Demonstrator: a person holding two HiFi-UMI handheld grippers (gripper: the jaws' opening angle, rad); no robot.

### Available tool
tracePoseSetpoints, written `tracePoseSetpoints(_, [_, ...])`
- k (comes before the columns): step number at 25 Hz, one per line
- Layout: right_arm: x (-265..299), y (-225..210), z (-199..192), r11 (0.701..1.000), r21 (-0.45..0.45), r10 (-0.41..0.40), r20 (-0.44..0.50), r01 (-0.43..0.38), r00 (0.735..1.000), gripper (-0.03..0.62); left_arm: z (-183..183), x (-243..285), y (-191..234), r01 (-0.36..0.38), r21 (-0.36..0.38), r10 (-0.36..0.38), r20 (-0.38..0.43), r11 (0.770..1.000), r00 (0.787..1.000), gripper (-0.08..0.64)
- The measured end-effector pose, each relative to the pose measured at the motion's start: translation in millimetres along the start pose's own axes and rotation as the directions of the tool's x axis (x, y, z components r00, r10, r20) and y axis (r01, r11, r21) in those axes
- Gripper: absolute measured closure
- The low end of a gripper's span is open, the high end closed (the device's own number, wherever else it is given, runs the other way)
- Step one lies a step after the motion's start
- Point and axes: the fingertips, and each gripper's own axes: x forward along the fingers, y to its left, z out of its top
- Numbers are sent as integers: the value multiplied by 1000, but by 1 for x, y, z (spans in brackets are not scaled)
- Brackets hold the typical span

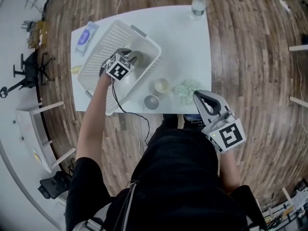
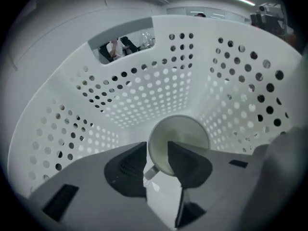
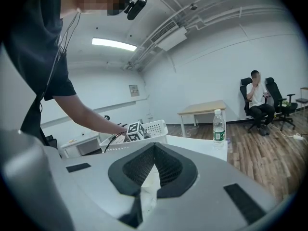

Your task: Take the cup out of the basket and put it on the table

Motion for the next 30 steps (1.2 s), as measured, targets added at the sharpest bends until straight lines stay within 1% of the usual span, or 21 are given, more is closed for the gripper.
tracePoseSetpoints(2, [1,-2,-1,1000,1,0,-15,0,1000,569,-1,5,1,-11,26,11,-20,1000,1000,433])
tracePoseSetpoints(3, [1,-2,-1,1000,0,2,-13,-2,1000,568,0,5,3,-21,26,22,-21,999,1000,477])
tracePoseSetpoints(4, [1,-3,-1,1000,0,6,-8,-6,1000,569,1,5,6,-27,20,27,-20,999,999,502])
tracePoseSetpoints(5, [1,-3,-2,1000,0,8,-6,-8,1000,569,3,5,7,-24,14,24,-20,1000,1000,509])
tracePoseSetpoints(8, [2,-3,-3,1000,4,12,-11,-12,1000,568,4,5,6,-5,9,5,-30,1000,1000,519])
tracePoseSetpoints(11, [4,-4,-4,1000,5,18,-14,-17,1000,568,4,1,5,6,-27,-7,-29,1000,1000,526])
tracePoseSetpoints(14, [6,-3,-3,1000,2,28,-9,-28,1000,569,3,-9,8,-15,-69,14,-14,998,1000,532])
tracePoseSetpoints(18, [10,1,-1,999,-11,44,-4,-44,999,569,-5,-25,14,-50,-93,49,-14,994,999,532])
tracePoseSetpoints(22, [12,5,4,999,-23,46,5,-46,999,568,-5,-53,21,-83,-138,88,25,987,996,532])
tracePoseSetpoints(25, [13,8,6,998,-30,48,13,-48,999,568,5,-81,27,-104,-160,116,71,982,991,534])
tracePoseSetpoints(27, [16,10,7,998,-36,51,15,-51,999,568,14,-99,34,-110,-156,126,101,982,987,534])
tracePoseSetpoints(30, [19,16,10,998,-46,52,22,-51,998,569,31,-126,40,-121,-122,136,129,985,982,534])
